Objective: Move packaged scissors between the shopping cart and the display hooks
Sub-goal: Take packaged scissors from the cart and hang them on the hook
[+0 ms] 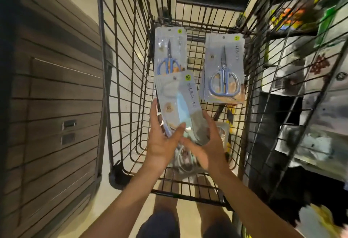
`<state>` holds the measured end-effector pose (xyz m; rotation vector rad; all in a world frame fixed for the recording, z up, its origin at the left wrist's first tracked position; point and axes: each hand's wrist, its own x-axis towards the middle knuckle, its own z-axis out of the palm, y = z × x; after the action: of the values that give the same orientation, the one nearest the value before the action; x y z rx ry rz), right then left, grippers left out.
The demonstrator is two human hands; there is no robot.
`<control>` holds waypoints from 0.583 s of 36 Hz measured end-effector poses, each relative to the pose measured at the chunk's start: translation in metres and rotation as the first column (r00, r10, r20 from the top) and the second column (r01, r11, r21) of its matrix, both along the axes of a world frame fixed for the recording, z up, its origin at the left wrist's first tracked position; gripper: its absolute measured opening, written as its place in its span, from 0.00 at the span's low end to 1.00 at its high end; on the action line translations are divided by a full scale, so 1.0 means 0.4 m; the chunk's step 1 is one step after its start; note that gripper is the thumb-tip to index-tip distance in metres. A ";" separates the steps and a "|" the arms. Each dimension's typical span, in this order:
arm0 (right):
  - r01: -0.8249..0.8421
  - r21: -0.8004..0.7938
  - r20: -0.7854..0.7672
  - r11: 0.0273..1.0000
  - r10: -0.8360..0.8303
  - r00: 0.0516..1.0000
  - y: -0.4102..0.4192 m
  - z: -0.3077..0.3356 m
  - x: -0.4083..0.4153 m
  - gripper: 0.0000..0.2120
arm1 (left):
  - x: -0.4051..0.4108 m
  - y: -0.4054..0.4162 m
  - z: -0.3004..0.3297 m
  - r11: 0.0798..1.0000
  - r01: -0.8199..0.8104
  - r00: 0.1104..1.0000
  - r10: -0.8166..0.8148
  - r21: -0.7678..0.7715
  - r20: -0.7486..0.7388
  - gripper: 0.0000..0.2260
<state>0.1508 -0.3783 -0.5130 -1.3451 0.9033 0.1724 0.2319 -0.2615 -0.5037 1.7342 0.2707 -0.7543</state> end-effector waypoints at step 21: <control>-0.470 -0.203 -0.291 0.859 0.405 0.867 -0.126 -0.163 -0.018 0.31 | 0.038 0.061 -0.009 0.999 -0.042 0.999 0.042 -0.027 0.000 0.46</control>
<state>0.1437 -0.4286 -0.5783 -1.8059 0.8213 0.5974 0.2470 -0.2371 -0.5073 1.6987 0.2940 -0.7239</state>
